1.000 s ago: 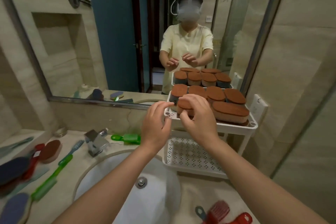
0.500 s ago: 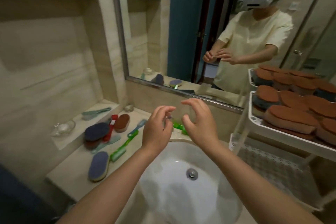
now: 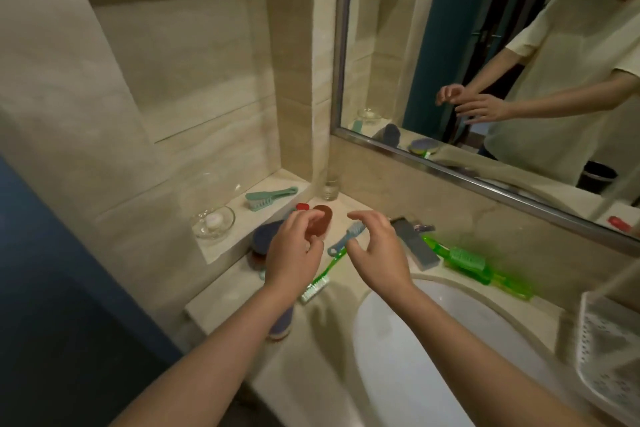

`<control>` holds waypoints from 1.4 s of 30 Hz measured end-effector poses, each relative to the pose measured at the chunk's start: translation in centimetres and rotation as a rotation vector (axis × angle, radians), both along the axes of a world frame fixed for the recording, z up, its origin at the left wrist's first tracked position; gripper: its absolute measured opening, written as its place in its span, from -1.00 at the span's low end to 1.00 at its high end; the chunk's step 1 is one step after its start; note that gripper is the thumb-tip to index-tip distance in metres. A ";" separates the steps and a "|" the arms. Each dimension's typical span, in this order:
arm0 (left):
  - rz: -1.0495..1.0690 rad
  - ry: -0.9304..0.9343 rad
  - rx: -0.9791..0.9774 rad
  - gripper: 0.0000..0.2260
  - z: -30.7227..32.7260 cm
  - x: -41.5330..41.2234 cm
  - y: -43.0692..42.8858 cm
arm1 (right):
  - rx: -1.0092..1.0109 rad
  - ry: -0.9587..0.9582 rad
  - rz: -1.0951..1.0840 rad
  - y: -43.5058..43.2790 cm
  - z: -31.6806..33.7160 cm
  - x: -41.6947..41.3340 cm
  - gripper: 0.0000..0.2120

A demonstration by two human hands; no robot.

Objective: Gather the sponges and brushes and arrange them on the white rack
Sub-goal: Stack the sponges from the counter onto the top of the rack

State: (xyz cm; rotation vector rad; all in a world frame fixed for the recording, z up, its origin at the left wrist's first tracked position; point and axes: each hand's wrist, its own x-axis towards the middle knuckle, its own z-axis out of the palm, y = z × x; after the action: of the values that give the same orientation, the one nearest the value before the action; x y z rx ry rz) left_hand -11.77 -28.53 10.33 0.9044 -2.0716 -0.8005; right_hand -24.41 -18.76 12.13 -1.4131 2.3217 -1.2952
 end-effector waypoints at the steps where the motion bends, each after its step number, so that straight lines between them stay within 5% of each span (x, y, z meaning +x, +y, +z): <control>1: 0.018 -0.040 0.008 -0.63 -0.6 0.6 -1.0 | 0.025 -0.014 0.009 -1.0 -0.7 0.3 -0.61; 15: 0.054 -0.499 0.020 -0.46 -6.6 4.8 -10.0 | 0.597 -0.247 0.222 -9.8 -10.2 5.4 -0.39; 24: 0.004 -0.609 -0.030 -0.44 -9.3 3.9 -12.1 | 0.868 0.030 0.288 -11.8 -12.4 6.4 -0.28; 31: 0.000 -0.659 -0.051 -0.48 -10.8 3.2 -13.0 | 0.929 0.203 0.326 -12.4 -13.3 6.2 -0.22; 42: 0.064 -0.639 -0.046 -0.54 -10.5 3.3 -12.7 | 0.927 0.198 0.353 -12.8 -14.0 6.2 -0.38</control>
State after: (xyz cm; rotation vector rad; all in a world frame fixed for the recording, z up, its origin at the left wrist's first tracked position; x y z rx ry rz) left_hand -8.50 -41.18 -0.18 1.3173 -2.5683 -0.4554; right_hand -18.25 -31.52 -1.83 -1.4902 2.1361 0.0580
